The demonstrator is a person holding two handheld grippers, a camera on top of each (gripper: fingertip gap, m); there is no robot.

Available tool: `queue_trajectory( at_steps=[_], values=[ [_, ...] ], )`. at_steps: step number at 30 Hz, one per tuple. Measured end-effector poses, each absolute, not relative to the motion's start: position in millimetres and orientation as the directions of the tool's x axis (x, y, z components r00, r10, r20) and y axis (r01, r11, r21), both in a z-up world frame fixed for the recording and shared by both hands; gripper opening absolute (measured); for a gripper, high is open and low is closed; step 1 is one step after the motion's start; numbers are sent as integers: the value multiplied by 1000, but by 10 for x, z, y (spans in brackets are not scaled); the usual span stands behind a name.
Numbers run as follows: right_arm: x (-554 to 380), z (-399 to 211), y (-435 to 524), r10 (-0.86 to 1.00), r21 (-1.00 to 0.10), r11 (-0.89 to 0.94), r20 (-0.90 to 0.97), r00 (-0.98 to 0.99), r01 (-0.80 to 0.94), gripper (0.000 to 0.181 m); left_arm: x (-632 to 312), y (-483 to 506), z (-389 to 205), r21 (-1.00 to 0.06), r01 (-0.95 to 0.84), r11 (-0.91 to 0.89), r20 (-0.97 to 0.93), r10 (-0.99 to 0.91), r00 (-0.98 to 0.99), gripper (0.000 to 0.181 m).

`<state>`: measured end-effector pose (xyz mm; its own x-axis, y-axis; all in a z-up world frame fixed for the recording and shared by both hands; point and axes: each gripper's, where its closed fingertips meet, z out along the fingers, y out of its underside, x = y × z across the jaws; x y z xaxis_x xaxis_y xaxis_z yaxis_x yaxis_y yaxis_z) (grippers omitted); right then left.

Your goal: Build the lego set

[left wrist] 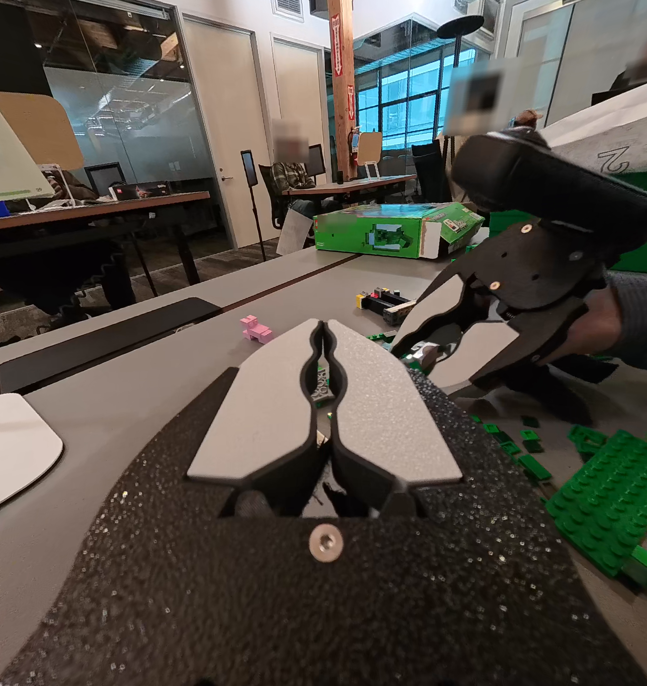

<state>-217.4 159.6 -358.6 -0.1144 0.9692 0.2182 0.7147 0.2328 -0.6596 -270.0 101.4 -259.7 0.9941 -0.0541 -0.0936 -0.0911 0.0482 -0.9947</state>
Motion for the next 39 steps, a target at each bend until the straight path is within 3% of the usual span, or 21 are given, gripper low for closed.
queue_trajectory(
  at_steps=[2,7,11,13,20,23,26,30,31,32,35,39],
  values=[
    [-2179,-3577,1613,966,-651,243,233,-116,719,34,-2700,1015,-2599,-995,-83,47,-86,-61,994,0],
    [-2194,-3450,1633,956,-699,283,259,-136,657,34,-2727,1007,-2596,-996,-72,49,-75,-67,995,0],
    [-2213,-3241,1592,931,-760,363,326,-166,539,33,-2707,854,-2318,-978,-40,206,-64,-116,991,3],
    [-2212,-3164,1557,925,-790,380,335,-181,481,33,-2707,824,-2277,-975,-66,212,-94,-123,988,23],
    [-2179,-2847,1405,915,-883,390,339,-220,262,33,-2586,965,-2523,-979,-190,76,-199,-151,968,51],
    [-2138,-2768,1314,896,-887,414,358,-263,204,33,-2536,1019,-2687,-904,-425,-36,-417,-135,899,71],
    [-2110,-2719,1167,903,-927,333,261,-341,172,33,-2543,1046,-2787,-665,-738,-116,-739,-39,672,65],
    [-2090,-2659,1030,896,-955,259,182,-405,144,33,-2412,1055,-2744,-443,-889,-117,-897,43,441,35],
    [-2091,-2648,1019,897,-958,249,173,-406,141,33,-2418,1049,-2722,-419,-899,-126,-908,64,414,13],
    [-2094,-2616,1024,903,-964,233,167,-395,125,24,-2426,1045,-2720,-404,-904,-139,-915,62,399,9],
    [-2117,-2468,1130,946,-986,146,116,-304,77,25,-2484,1051,-2712,-473,-862,-181,-880,54,472,6],
    [-2173,-2499,1228,953,-971,-148,-191,-235,188,41,-2639,1019,-2603,-521,-823,-228,-854,140,502,5]
  ],
)
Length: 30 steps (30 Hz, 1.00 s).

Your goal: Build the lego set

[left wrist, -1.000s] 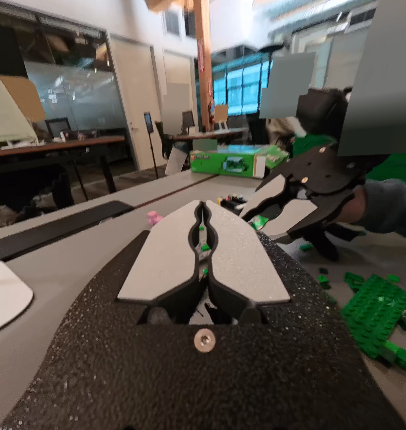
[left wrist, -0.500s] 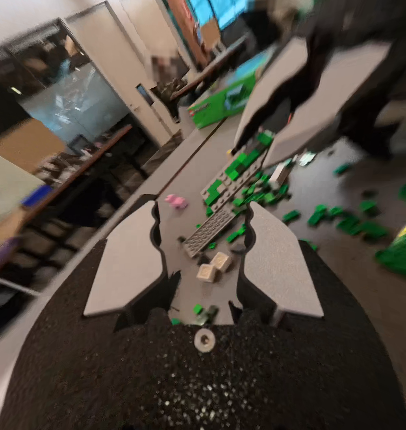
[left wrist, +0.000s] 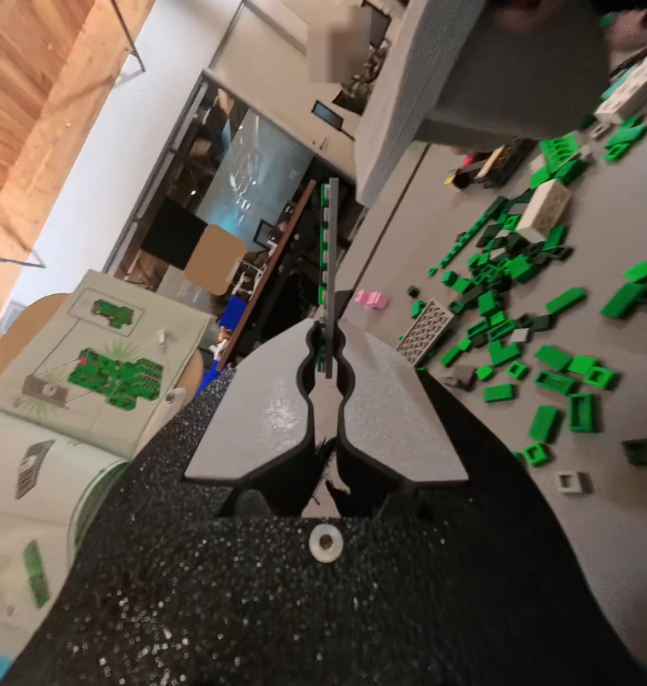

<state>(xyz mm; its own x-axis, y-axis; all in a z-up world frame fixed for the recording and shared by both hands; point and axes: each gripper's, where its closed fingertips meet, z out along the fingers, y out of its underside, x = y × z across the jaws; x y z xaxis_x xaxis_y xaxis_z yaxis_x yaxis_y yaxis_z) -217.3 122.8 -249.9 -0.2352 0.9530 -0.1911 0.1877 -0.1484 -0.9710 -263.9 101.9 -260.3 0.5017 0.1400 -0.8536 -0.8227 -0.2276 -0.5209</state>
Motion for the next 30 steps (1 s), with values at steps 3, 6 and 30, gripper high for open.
queue_trajectory(
  at_steps=[3,6,30],
  values=[
    [-2168,-2487,1124,865,-908,-342,-404,-297,241,39,-2717,995,-2582,-446,-851,-277,-895,167,415,5],
    [-2172,-2473,1129,774,-830,-492,-555,-305,261,26,-2667,1003,-2587,-308,-903,-300,-949,158,272,5],
    [-2010,-2515,1401,850,-920,-332,-387,-358,207,5,-2381,1026,-2682,-990,-116,-86,-88,-273,958,53]
  ],
)
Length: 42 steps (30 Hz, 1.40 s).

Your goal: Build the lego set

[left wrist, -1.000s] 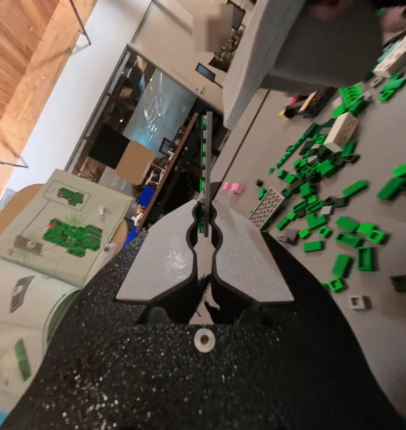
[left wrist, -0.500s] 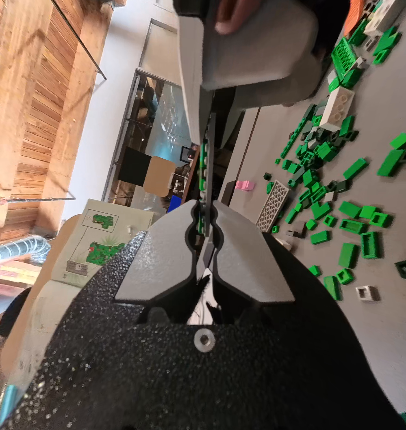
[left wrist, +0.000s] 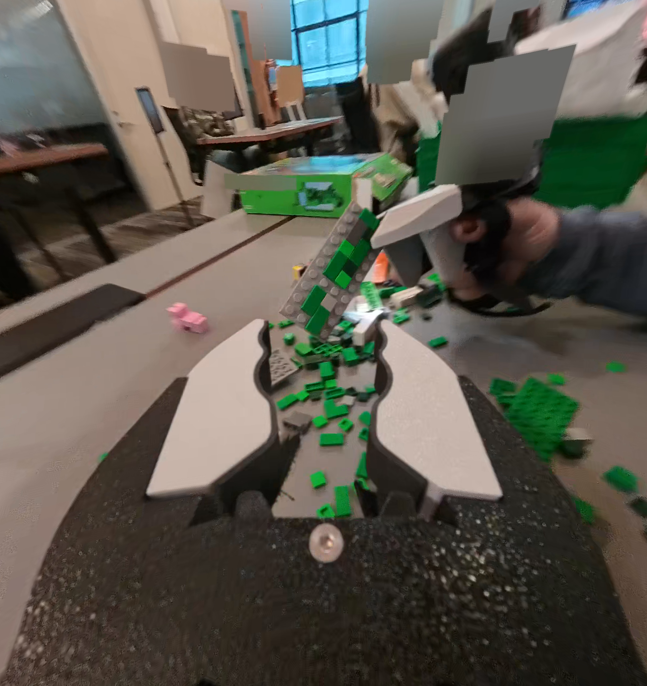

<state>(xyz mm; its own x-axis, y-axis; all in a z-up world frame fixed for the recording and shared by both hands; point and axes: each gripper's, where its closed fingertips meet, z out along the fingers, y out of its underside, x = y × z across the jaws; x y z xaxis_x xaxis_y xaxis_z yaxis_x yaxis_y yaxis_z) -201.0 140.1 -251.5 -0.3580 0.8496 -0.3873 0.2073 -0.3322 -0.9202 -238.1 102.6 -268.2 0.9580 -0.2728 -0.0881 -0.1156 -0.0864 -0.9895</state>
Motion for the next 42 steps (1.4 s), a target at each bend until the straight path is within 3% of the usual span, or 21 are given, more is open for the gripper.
queue_trajectory(
  at_steps=[6,11,16,18,20,23,26,28,30,35,42],
  values=[
    [-1998,-2438,1359,861,-945,-301,-328,-390,130,5,-2432,1050,-2746,-968,173,-182,224,-311,924,38],
    [-1990,-2432,1147,841,-965,-238,-261,-474,109,5,-2316,1032,-2694,-949,258,-180,310,-390,867,33],
    [-2002,-2478,1203,875,-981,-175,-196,-442,87,12,-2177,948,-2676,-917,307,-255,398,-527,751,9],
    [-1998,-2544,1218,900,-991,-72,-113,-421,112,41,-2171,945,-2761,-932,213,-294,340,-503,795,5],
    [-1977,-2608,1172,904,-988,67,2,-427,137,48,-2177,925,-2952,-938,-18,-346,162,-484,860,6],
    [-1973,-2837,1117,875,-911,350,234,-425,218,50,-2110,880,-3094,-895,-279,-348,-65,-518,853,6],
    [-1957,-3065,1074,790,-775,565,409,-456,283,48,-2037,829,-3123,-869,-379,-318,-147,-566,811,6],
    [-1943,-3154,1034,755,-727,617,440,-487,301,35,-1987,777,-3114,-859,-434,-269,-198,-607,769,6],
    [-1939,-3190,1007,740,-715,634,448,-502,297,23,-1924,747,-3063,-865,-454,-215,-233,-629,742,6],
    [-1978,-3166,953,761,-754,596,421,-493,276,14,-1942,755,-3031,-860,-478,-180,-284,-610,740,6],
    [-2178,-2980,1010,928,-915,295,206,-310,275,5,-2287,961,-2699,-877,-477,-60,-451,-243,859,18]
  ],
)
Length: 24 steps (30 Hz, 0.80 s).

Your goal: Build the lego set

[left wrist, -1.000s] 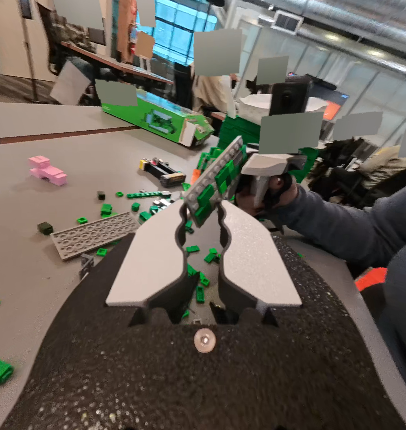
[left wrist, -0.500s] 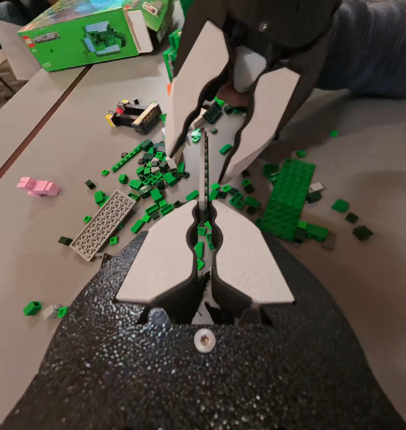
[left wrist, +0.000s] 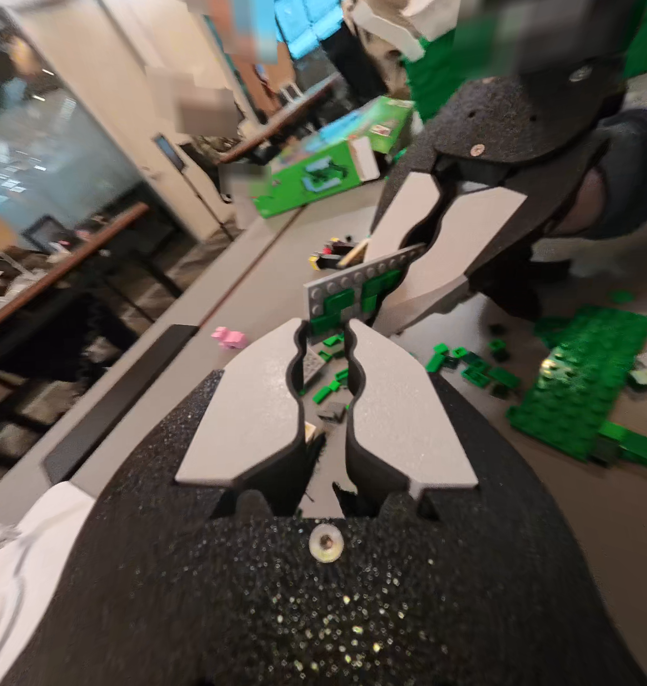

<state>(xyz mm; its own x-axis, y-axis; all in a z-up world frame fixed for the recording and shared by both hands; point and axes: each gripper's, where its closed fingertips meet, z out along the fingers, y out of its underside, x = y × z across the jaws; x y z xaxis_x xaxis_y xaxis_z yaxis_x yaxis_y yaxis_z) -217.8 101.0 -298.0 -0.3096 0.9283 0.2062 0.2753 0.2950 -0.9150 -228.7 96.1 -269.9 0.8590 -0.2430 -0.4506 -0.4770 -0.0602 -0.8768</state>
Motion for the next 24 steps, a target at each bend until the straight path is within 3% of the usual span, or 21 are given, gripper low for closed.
queue_trajectory(
  at_steps=[8,14,24],
  values=[
    [-2211,-2943,1082,959,-944,207,144,-242,258,5,-2407,949,-2498,-877,-481,10,-480,-56,875,15],
    [-2212,-2955,1048,954,-945,212,145,-263,249,5,-2334,972,-2588,-924,-382,-11,-375,-165,912,13],
    [-2199,-3007,1007,934,-937,253,173,-312,239,5,-2326,970,-2589,-942,-334,-15,-326,-183,928,7]
  ],
)
